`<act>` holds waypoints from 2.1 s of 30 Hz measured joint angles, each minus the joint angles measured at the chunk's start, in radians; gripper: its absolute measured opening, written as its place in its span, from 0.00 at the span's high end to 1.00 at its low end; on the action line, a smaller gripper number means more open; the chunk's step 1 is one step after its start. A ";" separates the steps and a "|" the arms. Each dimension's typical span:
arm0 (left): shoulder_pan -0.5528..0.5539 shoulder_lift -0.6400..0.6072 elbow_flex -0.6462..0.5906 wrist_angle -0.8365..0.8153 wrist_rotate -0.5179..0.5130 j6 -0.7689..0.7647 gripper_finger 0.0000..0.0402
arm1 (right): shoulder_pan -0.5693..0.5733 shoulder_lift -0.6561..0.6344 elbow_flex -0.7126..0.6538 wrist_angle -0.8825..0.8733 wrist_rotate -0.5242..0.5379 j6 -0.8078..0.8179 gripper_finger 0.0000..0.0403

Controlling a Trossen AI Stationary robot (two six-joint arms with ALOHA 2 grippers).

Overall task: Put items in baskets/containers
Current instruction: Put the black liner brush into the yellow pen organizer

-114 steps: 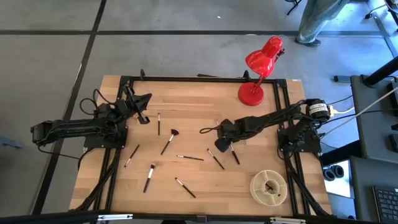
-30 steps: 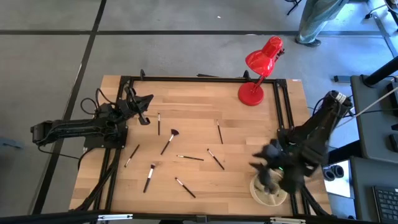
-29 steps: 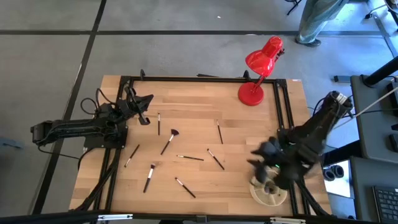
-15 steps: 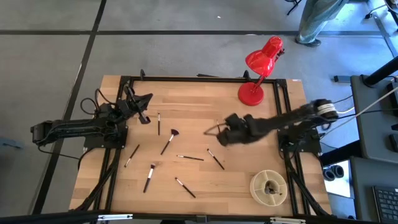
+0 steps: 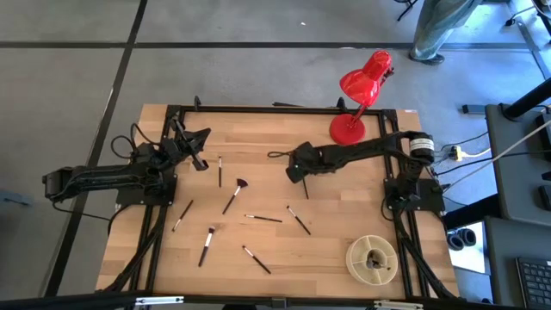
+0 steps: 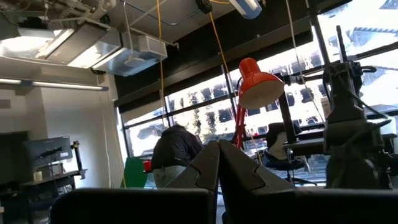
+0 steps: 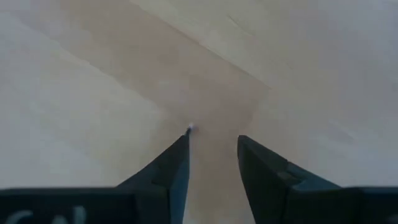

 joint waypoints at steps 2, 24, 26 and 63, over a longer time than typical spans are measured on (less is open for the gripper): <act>0.000 0.000 0.000 0.000 0.000 0.009 0.98 | -0.012 0.007 0.000 0.027 -0.020 -0.013 0.68; 0.000 0.000 0.000 0.002 0.000 0.017 0.99 | -0.022 0.082 0.004 0.110 -0.051 -0.035 0.80; 0.000 0.000 0.000 0.003 0.000 0.017 0.99 | -0.022 0.091 0.004 0.115 -0.042 -0.053 0.82; 0.000 0.000 0.000 -0.055 0.029 -0.081 0.99 | 1.194 -0.509 0.000 -0.285 0.557 0.214 1.00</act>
